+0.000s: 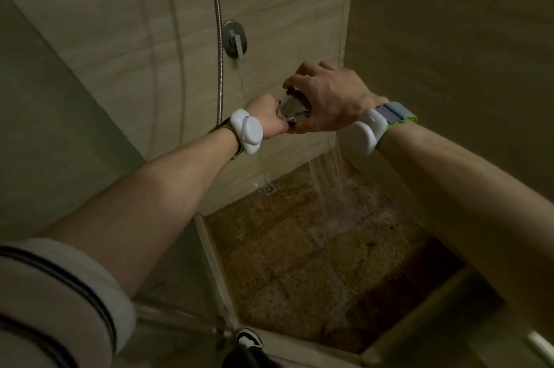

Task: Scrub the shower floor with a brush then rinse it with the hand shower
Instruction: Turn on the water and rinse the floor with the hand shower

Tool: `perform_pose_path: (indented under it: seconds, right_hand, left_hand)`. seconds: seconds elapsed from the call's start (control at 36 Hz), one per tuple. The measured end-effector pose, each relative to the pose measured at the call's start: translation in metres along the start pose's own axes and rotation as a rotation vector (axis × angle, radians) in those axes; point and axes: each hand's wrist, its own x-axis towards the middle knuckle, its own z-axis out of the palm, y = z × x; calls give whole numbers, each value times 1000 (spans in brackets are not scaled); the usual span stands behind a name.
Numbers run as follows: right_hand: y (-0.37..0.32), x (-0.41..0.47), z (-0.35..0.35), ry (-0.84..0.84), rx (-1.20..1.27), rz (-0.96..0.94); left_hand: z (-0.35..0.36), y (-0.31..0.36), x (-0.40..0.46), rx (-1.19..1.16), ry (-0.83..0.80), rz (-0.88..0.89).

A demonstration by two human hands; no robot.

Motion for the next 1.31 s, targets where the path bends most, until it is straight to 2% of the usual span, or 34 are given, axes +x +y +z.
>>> perform_pose_path:
  seconds: [0.17,0.47,0.83,1.06,1.31]
  right_hand:
    - [2,1,-1,-5,9,1]
    - [4,1,-7,-34,19,28]
    - [5,3,-12,105,17,35]
    - [9,4,-14,96,42,68]
    - [12,6,-14,131,71,48]
  left_hand:
    - [-2,3,0,32,39,28]
    - [-5,13,1,-1,-27,5]
    - [-18,15,4,67,148,59]
    - [-18,18,10,-32,90,26]
    - [-17,19,9,-51,183,45]
